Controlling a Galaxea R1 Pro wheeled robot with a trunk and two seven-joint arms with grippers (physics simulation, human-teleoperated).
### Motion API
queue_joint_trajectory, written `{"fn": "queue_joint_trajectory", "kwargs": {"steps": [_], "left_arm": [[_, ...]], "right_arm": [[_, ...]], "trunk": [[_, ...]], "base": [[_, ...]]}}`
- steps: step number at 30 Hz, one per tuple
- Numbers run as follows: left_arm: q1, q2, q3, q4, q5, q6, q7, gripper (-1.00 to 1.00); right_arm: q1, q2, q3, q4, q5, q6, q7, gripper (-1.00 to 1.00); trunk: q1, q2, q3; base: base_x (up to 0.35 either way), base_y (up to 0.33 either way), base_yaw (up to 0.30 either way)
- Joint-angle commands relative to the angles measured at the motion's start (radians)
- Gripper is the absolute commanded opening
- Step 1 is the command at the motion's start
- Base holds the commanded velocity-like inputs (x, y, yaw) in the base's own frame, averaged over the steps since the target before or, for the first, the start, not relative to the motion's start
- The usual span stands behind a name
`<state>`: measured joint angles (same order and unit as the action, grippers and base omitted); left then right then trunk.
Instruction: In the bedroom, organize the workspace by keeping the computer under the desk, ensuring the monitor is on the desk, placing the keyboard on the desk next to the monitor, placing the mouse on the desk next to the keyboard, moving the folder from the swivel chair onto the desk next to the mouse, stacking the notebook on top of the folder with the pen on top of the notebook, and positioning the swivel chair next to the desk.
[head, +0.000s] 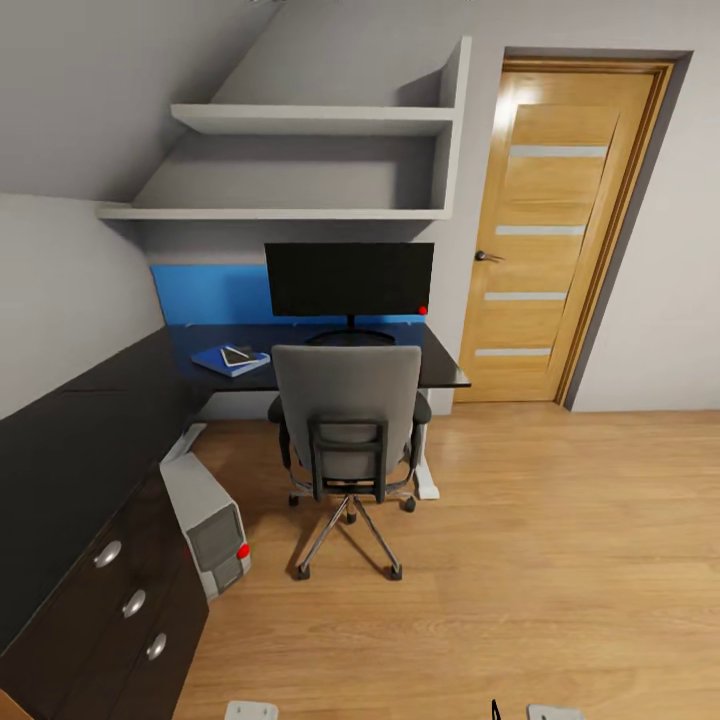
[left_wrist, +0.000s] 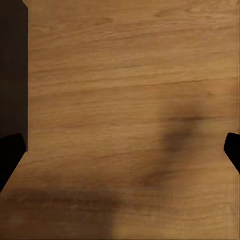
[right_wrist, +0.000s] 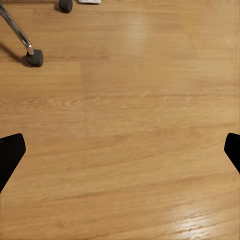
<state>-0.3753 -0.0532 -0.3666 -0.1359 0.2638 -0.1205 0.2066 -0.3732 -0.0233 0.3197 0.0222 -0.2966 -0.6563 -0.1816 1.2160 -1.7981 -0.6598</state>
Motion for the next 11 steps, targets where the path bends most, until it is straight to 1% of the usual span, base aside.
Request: {"fn": "queue_joint_trajectory", "kwargs": {"steps": [1, 11], "left_arm": [[-0.001, 0.0, -0.008, 0.001, 0.009, -0.004, 0.004, 1.0], [-0.001, 0.003, -0.009, 0.001, 0.01, -0.004, 0.004, 1.0]], "right_arm": [[-0.001, 0.0, 0.009, 0.002, -0.004, -0.003, -0.004, 1.0], [-0.001, 0.0, 0.009, 0.002, -0.004, -0.003, -0.004, 1.0]], "trunk": [[-0.004, 0.007, 0.002], [-0.042, 0.077, 0.034]], "base": [[0.0, 0.0, 0.0], [0.0, 0.0, 0.0]]}}
